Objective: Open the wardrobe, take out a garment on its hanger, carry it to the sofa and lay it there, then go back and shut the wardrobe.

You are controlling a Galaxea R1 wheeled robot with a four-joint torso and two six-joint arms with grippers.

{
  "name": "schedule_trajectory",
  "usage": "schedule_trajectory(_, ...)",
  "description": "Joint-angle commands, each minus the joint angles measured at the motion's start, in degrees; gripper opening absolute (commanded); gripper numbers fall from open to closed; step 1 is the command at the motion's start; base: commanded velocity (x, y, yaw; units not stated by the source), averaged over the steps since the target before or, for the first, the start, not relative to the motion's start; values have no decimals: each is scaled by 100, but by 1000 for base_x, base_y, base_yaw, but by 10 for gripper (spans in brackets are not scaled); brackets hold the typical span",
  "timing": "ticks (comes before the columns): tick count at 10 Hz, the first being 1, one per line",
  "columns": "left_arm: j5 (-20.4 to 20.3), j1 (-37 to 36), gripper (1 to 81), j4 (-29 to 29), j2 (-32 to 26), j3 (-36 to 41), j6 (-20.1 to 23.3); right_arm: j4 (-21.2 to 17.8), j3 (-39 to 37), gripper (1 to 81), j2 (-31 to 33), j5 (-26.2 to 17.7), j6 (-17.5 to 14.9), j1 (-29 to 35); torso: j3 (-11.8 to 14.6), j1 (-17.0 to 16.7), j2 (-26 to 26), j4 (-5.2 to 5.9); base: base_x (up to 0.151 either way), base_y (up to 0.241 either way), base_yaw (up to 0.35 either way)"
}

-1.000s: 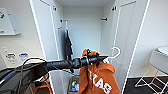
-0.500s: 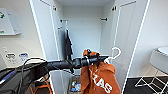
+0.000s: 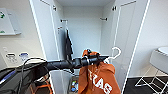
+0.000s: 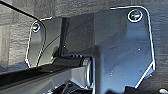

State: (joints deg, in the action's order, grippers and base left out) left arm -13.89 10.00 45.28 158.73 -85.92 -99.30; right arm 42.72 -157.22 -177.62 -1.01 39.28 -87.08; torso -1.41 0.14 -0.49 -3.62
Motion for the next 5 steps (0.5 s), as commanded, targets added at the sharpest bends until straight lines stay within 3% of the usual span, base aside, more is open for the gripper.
schedule_trajectory(1, -281, -1223, 10, 78, 36, 128, 69, 26, 35, 811, -57, -215, -8, 274, 0, 0, 0, 0, -78, 0, 0)
schedule_trajectory(5, -352, -1206, 10, 52, 36, 110, 69, 26, 35, 811, -57, -206, -8, 265, -2, -6, 0, 0, -85, 0, 0)
